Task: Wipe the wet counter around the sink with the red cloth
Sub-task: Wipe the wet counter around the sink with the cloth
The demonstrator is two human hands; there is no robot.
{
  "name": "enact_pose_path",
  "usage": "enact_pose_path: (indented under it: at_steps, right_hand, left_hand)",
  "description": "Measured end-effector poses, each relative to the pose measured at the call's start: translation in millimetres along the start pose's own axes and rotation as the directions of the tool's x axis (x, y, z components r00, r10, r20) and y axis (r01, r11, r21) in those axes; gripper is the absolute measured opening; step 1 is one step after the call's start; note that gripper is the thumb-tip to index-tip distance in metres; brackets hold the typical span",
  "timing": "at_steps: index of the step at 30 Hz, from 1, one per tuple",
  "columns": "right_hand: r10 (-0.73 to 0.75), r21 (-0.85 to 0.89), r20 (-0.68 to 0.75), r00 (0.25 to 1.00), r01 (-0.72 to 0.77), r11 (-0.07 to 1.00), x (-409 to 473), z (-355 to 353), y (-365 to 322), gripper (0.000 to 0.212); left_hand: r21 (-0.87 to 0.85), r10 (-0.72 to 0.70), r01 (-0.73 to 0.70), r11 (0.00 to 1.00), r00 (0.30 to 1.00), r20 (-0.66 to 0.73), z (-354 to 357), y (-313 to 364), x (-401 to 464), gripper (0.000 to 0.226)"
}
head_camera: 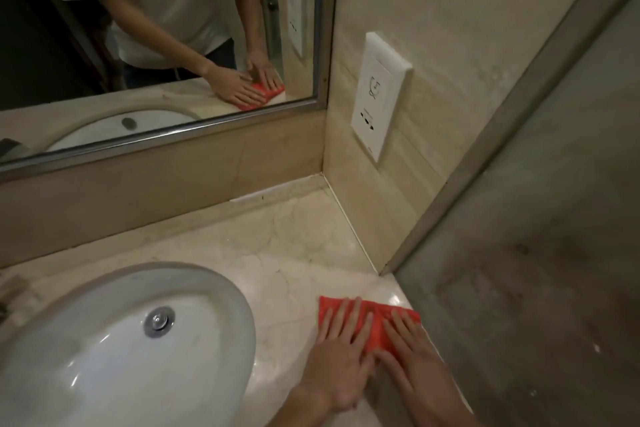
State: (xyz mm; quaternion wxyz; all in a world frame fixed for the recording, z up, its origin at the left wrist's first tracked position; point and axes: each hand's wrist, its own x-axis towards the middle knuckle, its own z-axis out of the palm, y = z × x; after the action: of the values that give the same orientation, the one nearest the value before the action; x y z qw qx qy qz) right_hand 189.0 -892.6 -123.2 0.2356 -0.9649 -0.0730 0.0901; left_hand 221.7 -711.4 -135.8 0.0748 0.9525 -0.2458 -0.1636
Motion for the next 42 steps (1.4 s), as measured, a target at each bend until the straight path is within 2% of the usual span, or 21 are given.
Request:
enact_pose_path:
  at_steps: [3, 6, 9, 10, 12, 14, 17, 19, 20, 22, 23, 26, 28, 31, 34, 39, 42]
  right_hand:
    - [-0.041, 0.014, -0.030, 0.999, 0.041, 0.999, -56, 4, 28, 0.056]
    - [-0.115, 0.006, -0.095, 0.989, 0.116, 0.993, -100, 8, 40, 0.059]
    - [-0.037, 0.047, -0.074, 0.997, 0.040, 0.998, -106, 3, 32, 0.060]
    - [0.010, 0.035, -0.060, 0.998, -0.008, 0.999, -99, 0, 26, 0.067]
    - [0.071, 0.031, -0.005, 0.997, -0.071, 0.997, -71, -9, 13, 0.090]
    - [0.100, 0.043, 0.054, 0.994, -0.102, 0.994, -35, -18, 2, 0.102]
    - [0.110, 0.040, 0.079, 0.991, -0.113, 0.993, 13, -27, -11, 0.112]
    - [0.100, 0.024, 0.090, 0.991, -0.103, 0.994, 18, -24, -10, 0.107]
    - [0.087, 0.027, 0.094, 0.992, -0.090, 0.996, 10, -22, -5, 0.102]
    - [0.066, 0.028, 0.094, 0.993, -0.069, 0.997, -21, -18, 6, 0.095]
    - [0.068, 0.024, 0.095, 0.993, -0.071, 0.997, -41, -16, 11, 0.092]
    - [0.104, 0.002, 0.137, 0.985, -0.105, 0.994, -104, -11, 19, 0.091]
    - [0.144, 0.057, 0.141, 0.980, -0.153, 0.987, -126, -12, 17, 0.091]
    - [0.186, 0.148, 0.073, 0.980, -0.195, 0.969, -118, -18, 12, 0.090]
    - [0.137, 0.069, -0.004, 0.991, -0.137, 0.988, -89, -24, 9, 0.070]
    - [0.045, -0.198, 0.204, 0.978, -0.004, 0.980, -50, -14, -33, 0.064]
    - [0.047, -0.158, 0.249, 0.967, -0.008, 0.987, -40, 3, -71, 0.044]
  left_hand:
    - [-0.029, 0.082, -0.081, 0.996, 0.996, 0.027, 19, 47, -30, 0.061]
    - [-0.037, 0.166, -0.163, 0.986, 0.983, 0.077, 27, 76, -52, 0.060]
    - [-0.061, 0.206, -0.200, 0.978, 0.971, 0.121, 18, 72, -46, 0.050]
    - [-0.052, 0.188, -0.183, 0.982, 0.974, 0.125, 13, 68, -39, 0.051]
    - [0.006, 0.117, -0.118, 0.993, 0.989, 0.092, -4, 54, -20, 0.066]
    - [0.048, 0.113, -0.114, 0.992, 0.993, 0.031, -20, 33, 4, 0.079]
    - [0.001, 0.009, -0.010, 1.000, 0.989, 0.144, -40, 8, 27, 0.065]
    - [-0.022, -0.021, 0.024, 0.999, 0.991, 0.134, -40, 6, 29, 0.061]
    - [-0.028, -0.016, 0.019, 0.999, 0.992, 0.123, -38, 10, 25, 0.065]
    - [-0.030, 0.040, -0.037, 0.999, 0.995, 0.090, -24, 26, 6, 0.080]
    - [-0.046, 0.078, -0.074, 0.996, 0.994, 0.075, -15, 36, -7, 0.080]
    - [-0.098, 0.147, -0.140, 0.985, 0.987, 0.062, 13, 67, -49, 0.070]
    - [-0.096, 0.152, -0.145, 0.985, 0.986, 0.068, 24, 77, -67, 0.062]
    - [-0.053, 0.165, -0.164, 0.985, 0.986, 0.029, 21, 74, -73, 0.054]
    - [-0.084, 0.150, -0.145, 0.986, 0.988, 0.048, 6, 56, -80, 0.057]
    - [-0.120, 0.106, -0.099, 0.988, 0.993, 0.052, -1, 2, -106, 0.072]
    - [-0.213, 0.065, -0.044, 0.976, 0.993, 0.094, -8, -27, -128, 0.077]
